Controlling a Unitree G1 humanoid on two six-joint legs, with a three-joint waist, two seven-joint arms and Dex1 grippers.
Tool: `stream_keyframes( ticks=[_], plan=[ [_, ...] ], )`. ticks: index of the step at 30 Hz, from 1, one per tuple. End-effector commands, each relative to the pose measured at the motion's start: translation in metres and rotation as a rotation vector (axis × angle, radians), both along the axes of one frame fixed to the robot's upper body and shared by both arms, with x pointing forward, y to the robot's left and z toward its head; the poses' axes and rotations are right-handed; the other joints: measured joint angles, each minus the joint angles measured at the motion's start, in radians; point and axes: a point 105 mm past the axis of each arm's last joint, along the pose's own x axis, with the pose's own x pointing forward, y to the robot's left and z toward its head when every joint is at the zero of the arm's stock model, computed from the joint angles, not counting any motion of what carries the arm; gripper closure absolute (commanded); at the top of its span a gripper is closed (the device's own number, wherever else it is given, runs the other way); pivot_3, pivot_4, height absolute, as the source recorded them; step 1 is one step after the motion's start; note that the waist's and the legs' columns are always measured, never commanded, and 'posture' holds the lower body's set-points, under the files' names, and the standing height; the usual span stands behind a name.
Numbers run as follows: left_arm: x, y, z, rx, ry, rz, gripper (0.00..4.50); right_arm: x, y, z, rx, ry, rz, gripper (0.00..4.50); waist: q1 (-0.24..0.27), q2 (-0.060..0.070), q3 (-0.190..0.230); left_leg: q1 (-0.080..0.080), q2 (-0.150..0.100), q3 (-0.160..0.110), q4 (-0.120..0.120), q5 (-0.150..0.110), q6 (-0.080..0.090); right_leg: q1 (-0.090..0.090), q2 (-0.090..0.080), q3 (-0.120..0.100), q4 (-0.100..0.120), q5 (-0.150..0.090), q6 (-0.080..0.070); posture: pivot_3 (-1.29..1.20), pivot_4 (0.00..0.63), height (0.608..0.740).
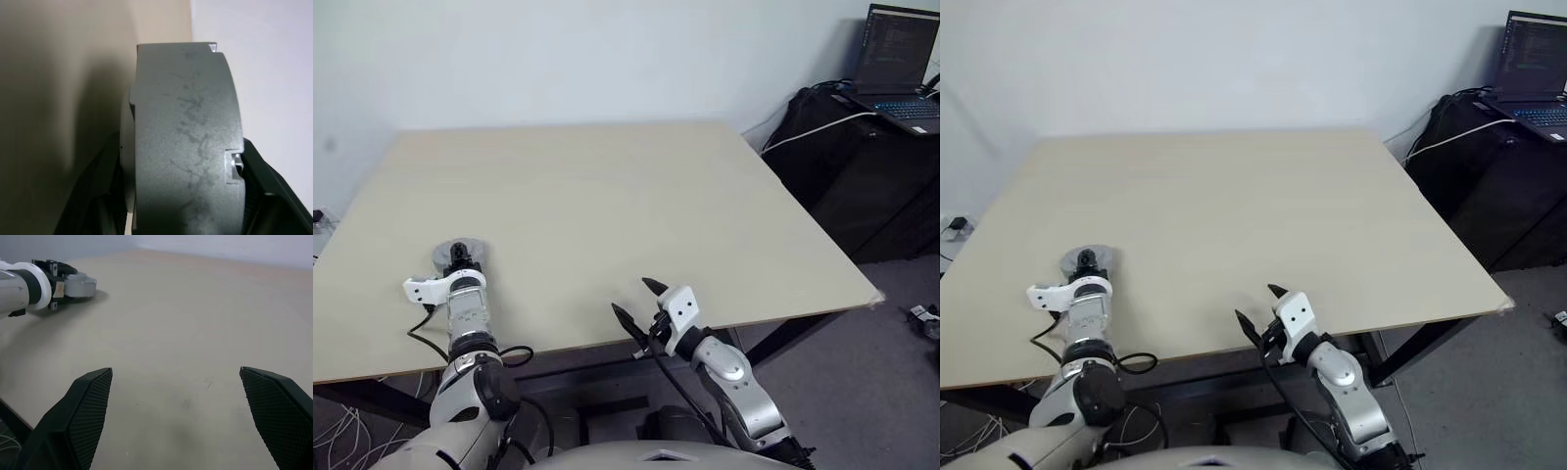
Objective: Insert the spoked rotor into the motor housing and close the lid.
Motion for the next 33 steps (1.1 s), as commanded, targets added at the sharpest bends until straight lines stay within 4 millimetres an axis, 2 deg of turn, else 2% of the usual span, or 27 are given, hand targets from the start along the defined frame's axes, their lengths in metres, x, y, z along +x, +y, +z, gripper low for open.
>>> stream_keyframes(
  ticks=[1,7,8,10,13,14,21,28,30,33],
  plan=[
    [0.009,0.013,0.021,0.041,-0.035,0.038,2.36,0.005,-0.003,0.009,0.016,-0.031,-0.016,0.0,-0.001,0.0,0.0,0.0,0.0,0.0,0.0,0.001,-0.001,0.0,0.0,0.0,0.0,0.0,0.0,0.0,0.0,0.74],
    [0.008,0.012,0.015,0.047,0.017,0.021,2.36,0.005,-0.002,0.008,0.013,-0.027,-0.015,0.0,-0.003,0.0,0.0,0.001,0.0,0.0,0.0,0.0,-0.001,0.0,0.0,0.0,0.001,0.0,0.0,0.0,0.0,0.74],
    [0.008,0.011,0.014,0.046,0.022,0.019,1.65,0.005,-0.002,0.008,0.013,-0.025,-0.015,0.0,-0.003,0.0,0.0,0.001,0.0,0.0,0.0,0.0,0.0,0.0,0.0,0.0,0.001,0.0,0.0,0.0,0.0,0.74],
    [0.008,0.01,0.013,0.045,0.03,0.016,1.19,0.006,-0.002,0.008,0.013,-0.023,-0.015,0.0,-0.003,0.0,-0.001,0.002,0.0,0.0,0.0,0.0,0.0,0.001,0.0,0.0,0.001,0.001,-0.001,0.0,0.0,0.74],
    [0.005,0.008,0.009,0.047,0.054,0.016,0.21,0.006,-0.001,0.007,0.012,-0.019,-0.019,0.0,-0.003,0.003,-0.003,0.004,0.001,0.0,0.0,-0.001,-0.001,0.002,0.0,0.0,0.002,0.001,-0.001,0.0,0.0,0.74],
    [0.003,0.007,0.007,0.05,0.065,0.018,0.06,0.006,-0.001,0.006,0.013,-0.017,-0.021,0.0,-0.005,0.004,-0.003,0.005,0.001,0.0,0.0,-0.001,-0.002,0.003,0.0,0.0,0.002,0.001,-0.002,0.0,0.0,0.74],
    [-0.02,-0.005,-0.01,0.045,0.141,0.034,0.06,0.006,-0.002,0.005,0.014,-0.012,-0.032,0.0,-0.012,0.006,-0.005,0.005,0.001,0.002,0.0,-0.001,-0.001,0.003,-0.001,0.001,0.001,0.002,-0.003,0.0,0.0,0.74],
    [-0.061,-0.025,-0.031,0.004,0.233,0.022,0.06,0.006,-0.002,0.002,0.011,-0.006,-0.026,0.0,-0.016,0.012,-0.014,0.008,0.0,0.007,0.0,-0.005,0.003,0.004,-0.001,0.005,0.0,0.003,-0.004,0.0,0.0,0.74],
    [-0.074,-0.033,-0.033,-0.009,0.252,0.014,0.06,0.006,-0.001,0.002,0.01,-0.003,-0.023,0.0,-0.016,0.013,-0.014,0.012,0.0,0.009,0.0,-0.007,0.004,0.006,-0.002,0.006,0.0,0.0,0.0,0.0,0.0,0.74],
    [-0.089,-0.04,-0.038,-0.032,0.276,0.006,0.06,0.005,0.0,0.0,0.007,0.002,-0.012,0.0,-0.02,0.012,-0.014,0.016,0.001,0.009,-0.001,-0.01,0.0,0.006,-0.002,0.006,0.0,-0.001,0.0,0.0,0.0,0.74]
  ],
)
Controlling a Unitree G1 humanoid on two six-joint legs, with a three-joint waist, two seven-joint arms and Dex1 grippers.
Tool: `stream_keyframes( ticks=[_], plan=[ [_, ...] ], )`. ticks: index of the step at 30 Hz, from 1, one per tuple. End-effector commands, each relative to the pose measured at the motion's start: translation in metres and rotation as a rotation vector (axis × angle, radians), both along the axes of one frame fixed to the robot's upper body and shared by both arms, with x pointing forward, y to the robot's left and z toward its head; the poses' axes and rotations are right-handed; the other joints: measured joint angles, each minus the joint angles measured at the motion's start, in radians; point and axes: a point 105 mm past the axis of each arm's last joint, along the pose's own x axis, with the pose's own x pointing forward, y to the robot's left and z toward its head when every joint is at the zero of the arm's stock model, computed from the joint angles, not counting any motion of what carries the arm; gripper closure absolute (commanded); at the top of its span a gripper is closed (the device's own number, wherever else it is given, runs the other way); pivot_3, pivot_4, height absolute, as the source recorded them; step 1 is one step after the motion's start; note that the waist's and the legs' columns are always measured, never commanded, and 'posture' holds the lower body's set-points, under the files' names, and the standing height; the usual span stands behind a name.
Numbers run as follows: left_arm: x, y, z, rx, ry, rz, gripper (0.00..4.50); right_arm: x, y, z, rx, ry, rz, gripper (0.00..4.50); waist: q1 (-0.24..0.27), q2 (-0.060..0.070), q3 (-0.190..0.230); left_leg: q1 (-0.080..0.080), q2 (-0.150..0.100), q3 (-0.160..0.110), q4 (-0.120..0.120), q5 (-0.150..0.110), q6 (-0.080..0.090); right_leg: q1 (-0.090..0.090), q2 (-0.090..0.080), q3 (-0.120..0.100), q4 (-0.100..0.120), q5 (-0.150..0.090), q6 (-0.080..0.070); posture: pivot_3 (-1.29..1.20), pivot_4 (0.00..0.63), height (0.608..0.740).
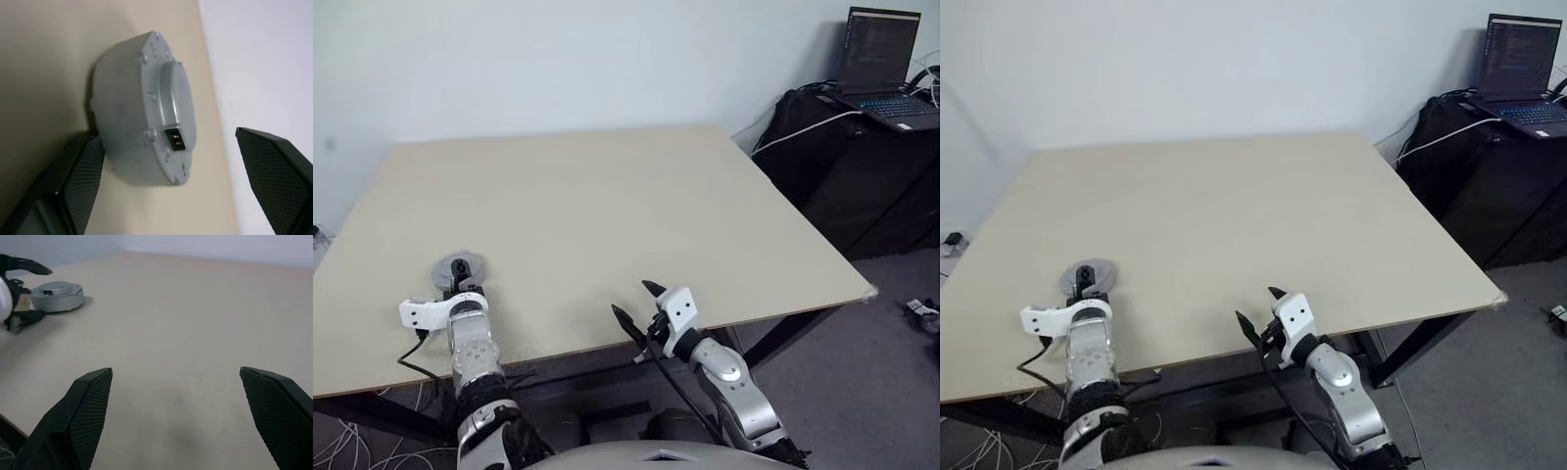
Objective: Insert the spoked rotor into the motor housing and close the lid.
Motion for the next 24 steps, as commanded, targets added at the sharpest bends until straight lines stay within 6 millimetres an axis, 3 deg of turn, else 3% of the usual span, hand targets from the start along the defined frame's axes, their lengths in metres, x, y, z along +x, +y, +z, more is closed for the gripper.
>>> stream_keyframes(
  ticks=[1,5,9,14,19,24],
  plan=[
    [-0.03,-0.023,-0.027,-0.105,0.09,0.009,0.06,0.004,0.0,0.007,0.007,-0.026,0.007,0.0,-0.005,0.001,0.0,0.001,0.0,0.0,0.0,0.0,0.0,0.0,0.0,0.0,0.0,0.0,0.0,0.0,0.0,0.74],
    [-0.044,-0.039,-0.024,-0.122,0.093,-0.053,0.06,0.004,0.0,0.006,0.008,-0.022,0.009,0.0,-0.005,0.001,0.0,0.002,0.001,0.0,0.0,0.0,-0.001,-0.001,0.0,0.0,0.0,0.0,0.0,0.0,0.0,0.74],
    [-0.042,-0.062,-0.002,-0.062,-0.02,-0.233,0.06,0.004,0.0,0.005,0.017,-0.012,0.006,0.0,0.0,0.002,0.001,0.001,0.0,0.0,-0.001,-0.001,0.0,-0.002,-0.002,0.0,0.0,0.0,0.0,0.0,0.0,0.74],
    [-0.035,-0.095,0.035,0.23,-0.134,-0.527,0.06,0.004,-0.001,0.006,0.026,-0.016,-0.004,0.0,0.02,0.001,0.007,0.0,0.0,0.0,-0.001,-0.001,0.0,-0.002,-0.003,-0.002,0.0,0.0,0.0,0.0,0.0,0.74],
    [-0.034,-0.122,0.047,0.689,-0.119,-0.766,0.06,0.004,-0.009,0.007,0.019,-0.041,-0.048,0.0,0.019,0.006,0.01,-0.002,0.0,0.0,-0.002,-0.001,-0.001,-0.004,-0.003,-0.002,0.0,0.0,0.0,0.0,0.0,0.74],
    [-0.028,-0.14,0.051,0.943,-0.184,-0.844,0.06,0.002,-0.019,0.005,-0.003,-0.048,-0.103,0.0,0.02,0.008,0.011,-0.002,0.001,0.0,-0.008,0.0,-0.002,-0.008,-0.002,-0.002,0.0,-0.003,-0.005,0.0,0.0,0.74]
  ],
)
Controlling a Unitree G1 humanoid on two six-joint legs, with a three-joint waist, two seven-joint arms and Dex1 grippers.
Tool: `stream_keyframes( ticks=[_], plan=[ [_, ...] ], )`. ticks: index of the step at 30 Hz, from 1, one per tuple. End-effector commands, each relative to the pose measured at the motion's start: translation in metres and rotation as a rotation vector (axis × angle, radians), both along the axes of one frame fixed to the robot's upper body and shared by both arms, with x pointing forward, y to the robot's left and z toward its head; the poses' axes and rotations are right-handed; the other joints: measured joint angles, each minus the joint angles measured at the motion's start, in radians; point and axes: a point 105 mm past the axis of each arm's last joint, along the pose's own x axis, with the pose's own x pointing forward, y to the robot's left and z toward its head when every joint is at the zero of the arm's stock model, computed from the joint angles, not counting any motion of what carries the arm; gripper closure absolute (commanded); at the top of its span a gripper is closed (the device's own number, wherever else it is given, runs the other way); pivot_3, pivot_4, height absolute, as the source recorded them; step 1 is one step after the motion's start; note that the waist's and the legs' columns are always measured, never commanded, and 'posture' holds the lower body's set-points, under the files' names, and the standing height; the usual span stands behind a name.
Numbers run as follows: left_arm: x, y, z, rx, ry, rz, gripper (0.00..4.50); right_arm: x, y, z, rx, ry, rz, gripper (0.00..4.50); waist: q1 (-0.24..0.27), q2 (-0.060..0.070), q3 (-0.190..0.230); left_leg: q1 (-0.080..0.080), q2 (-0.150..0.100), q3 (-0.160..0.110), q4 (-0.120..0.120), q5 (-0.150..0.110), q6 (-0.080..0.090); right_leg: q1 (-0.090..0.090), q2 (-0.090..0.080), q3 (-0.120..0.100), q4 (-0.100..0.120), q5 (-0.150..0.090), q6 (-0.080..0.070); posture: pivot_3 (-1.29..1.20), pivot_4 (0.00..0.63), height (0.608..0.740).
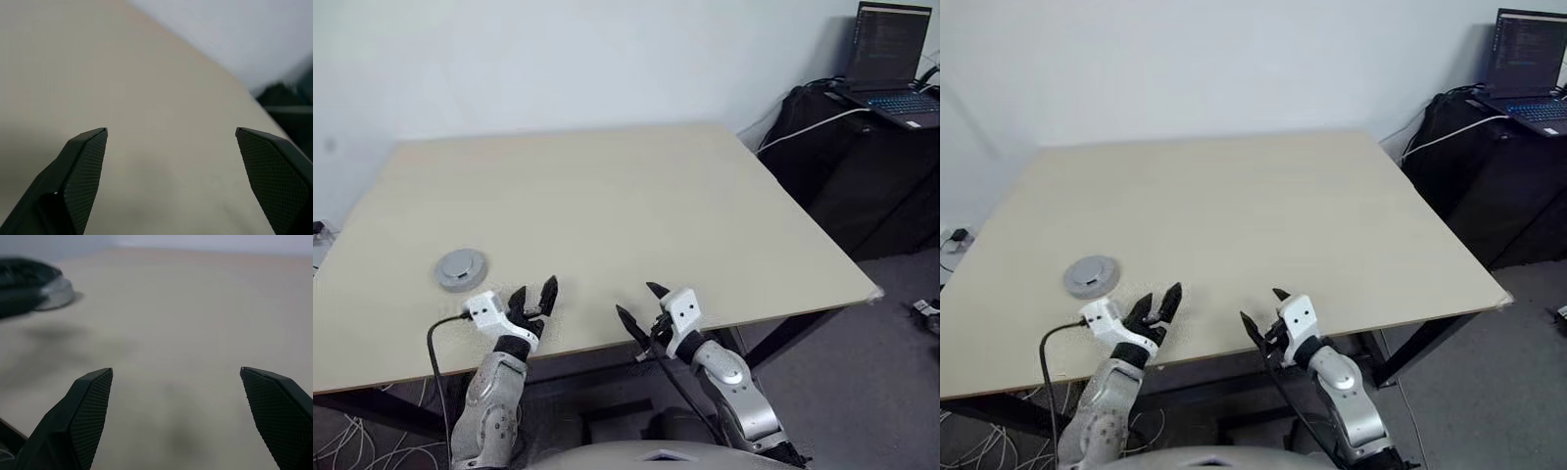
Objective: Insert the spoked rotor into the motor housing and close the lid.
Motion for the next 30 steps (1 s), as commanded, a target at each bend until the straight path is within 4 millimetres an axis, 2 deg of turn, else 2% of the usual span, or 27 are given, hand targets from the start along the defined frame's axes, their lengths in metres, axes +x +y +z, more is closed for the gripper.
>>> stream_keyframes(
  ticks=[1,9,12,16,30],
  plan=[
    [0.005,-0.01,0.012,0.126,-0.114,-0.061,0.06,0.004,-0.005,0.014,0.006,-0.075,-0.035,0.0,0.001,0.001,0.001,0.0,0.0,0.0,0.0,0.0,0.0,0.0,0.0,0.0,0.0,0.0,-0.001,0.0,0.0,0.74],
    [-0.002,-0.008,0.01,0.312,-0.237,-0.065,0.06,-0.002,-0.02,0.015,0.009,-0.109,-0.109,0.0,0.001,0.001,0.001,0.0,0.0,0.0,0.0,-0.001,0.0,0.0,-0.001,-0.001,0.0,-0.002,0.001,0.0,0.0,0.74],
    [-0.009,-0.013,0.006,0.366,-0.25,-0.096,0.06,-0.002,-0.024,0.017,0.016,-0.135,-0.147,0.0,0.001,0.001,0.001,0.0,0.0,-0.001,0.0,-0.001,0.0,0.0,-0.001,-0.001,0.0,-0.002,0.001,0.0,0.0,0.74],
    [-0.017,-0.021,0.002,0.348,-0.242,-0.141,0.06,-0.002,-0.029,0.017,0.014,-0.155,-0.196,0.0,0.001,0.002,0.002,0.0,0.0,-0.001,0.0,-0.001,0.0,0.0,-0.001,-0.001,0.0,-0.002,0.001,0.0,0.0,0.74],
    [-0.014,-0.027,0.013,0.316,-0.251,-0.122,0.06,0.0,-0.036,0.018,0.027,-0.16,-0.282,0.0,0.001,0.002,0.004,0.0,0.0,-0.002,0.0,-0.001,0.0,0.0,-0.002,-0.002,0.0,-0.002,0.001,0.0,0.0,0.74]
  ],
)
